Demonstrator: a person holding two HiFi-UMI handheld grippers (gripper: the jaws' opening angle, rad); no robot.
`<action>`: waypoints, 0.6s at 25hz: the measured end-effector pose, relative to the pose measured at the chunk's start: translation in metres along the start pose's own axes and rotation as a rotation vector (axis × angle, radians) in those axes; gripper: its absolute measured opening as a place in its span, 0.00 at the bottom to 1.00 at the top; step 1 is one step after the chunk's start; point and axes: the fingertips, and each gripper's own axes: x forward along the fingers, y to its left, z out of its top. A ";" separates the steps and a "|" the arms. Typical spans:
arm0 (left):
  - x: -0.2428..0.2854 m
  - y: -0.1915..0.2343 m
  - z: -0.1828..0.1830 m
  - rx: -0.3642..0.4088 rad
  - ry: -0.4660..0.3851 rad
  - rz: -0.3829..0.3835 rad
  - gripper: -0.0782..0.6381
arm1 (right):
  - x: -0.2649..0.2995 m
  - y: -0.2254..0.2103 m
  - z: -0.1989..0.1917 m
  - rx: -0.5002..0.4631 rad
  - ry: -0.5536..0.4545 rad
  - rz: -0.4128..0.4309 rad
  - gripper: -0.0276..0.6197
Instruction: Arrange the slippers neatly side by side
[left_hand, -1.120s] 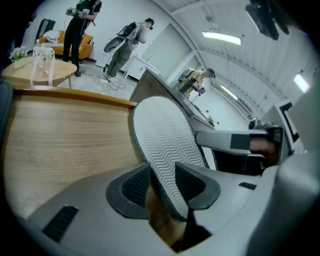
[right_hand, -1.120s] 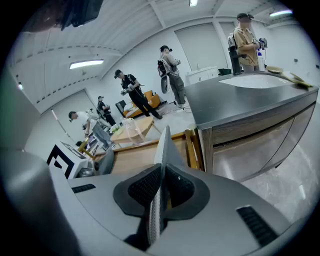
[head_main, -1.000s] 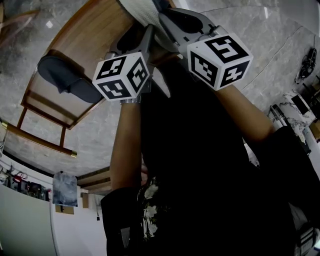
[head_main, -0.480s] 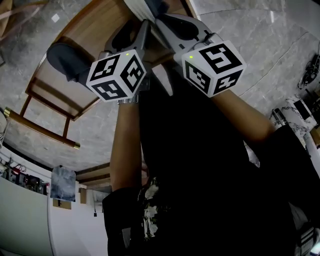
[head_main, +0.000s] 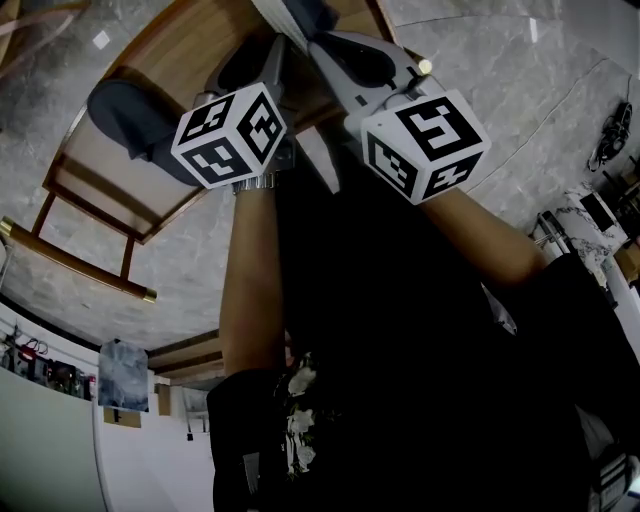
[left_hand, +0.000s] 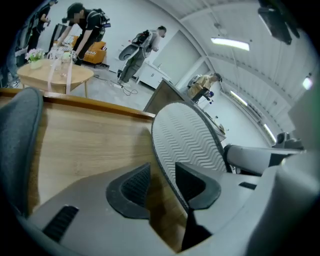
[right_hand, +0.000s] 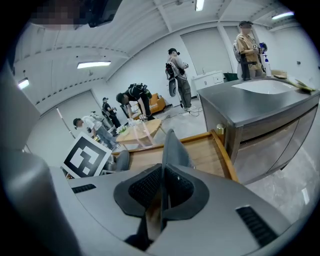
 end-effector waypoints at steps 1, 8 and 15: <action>0.003 -0.003 0.001 0.010 0.002 -0.004 0.32 | -0.001 0.000 0.000 -0.005 0.001 -0.004 0.07; 0.005 -0.008 0.003 0.069 0.017 -0.017 0.31 | 0.002 0.009 -0.002 -0.022 -0.006 -0.002 0.07; -0.023 0.016 0.003 0.104 0.004 0.041 0.31 | 0.016 0.033 -0.010 -0.017 -0.006 0.024 0.07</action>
